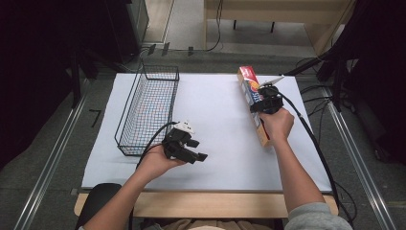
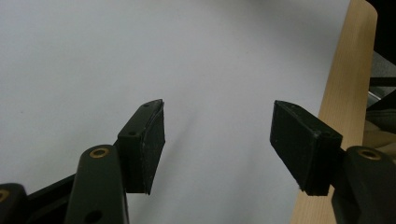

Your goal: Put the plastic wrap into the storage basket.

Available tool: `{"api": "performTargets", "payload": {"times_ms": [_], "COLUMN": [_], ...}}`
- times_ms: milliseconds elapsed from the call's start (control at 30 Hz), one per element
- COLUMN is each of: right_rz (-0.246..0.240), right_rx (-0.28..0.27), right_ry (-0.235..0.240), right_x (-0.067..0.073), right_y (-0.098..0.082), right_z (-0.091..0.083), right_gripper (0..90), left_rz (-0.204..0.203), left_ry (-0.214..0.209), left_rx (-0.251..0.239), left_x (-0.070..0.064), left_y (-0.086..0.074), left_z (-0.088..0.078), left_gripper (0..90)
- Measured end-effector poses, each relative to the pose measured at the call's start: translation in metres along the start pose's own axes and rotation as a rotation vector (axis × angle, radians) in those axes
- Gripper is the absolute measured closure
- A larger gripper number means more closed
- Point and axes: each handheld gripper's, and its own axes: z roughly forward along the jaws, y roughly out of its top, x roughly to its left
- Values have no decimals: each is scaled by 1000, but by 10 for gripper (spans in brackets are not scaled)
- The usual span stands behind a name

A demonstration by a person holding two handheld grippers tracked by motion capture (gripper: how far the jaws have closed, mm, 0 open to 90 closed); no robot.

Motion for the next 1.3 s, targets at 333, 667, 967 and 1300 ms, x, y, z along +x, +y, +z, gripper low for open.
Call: {"api": "performTargets", "payload": {"times_ms": [333,667,967,1300], "right_rz": [-65,-132,-168,-262], "right_rx": [7,6,4,7], "right_ry": [57,109,180,225], "right_x": [2,3,6,17], "right_y": [-11,-29,-43,-50], "right_z": [-17,-26,-31,-36], "right_gripper": [416,416,416,415], "left_rz": [-7,-6,1,18], "left_ry": [1,2,8,20], "left_rx": [-10,-12,-13,-3], "left_x": [1,3,3,2], "left_y": [0,1,0,-3], "left_z": [-3,-3,-5,-15], "left_gripper": [365,362,362,355]}}
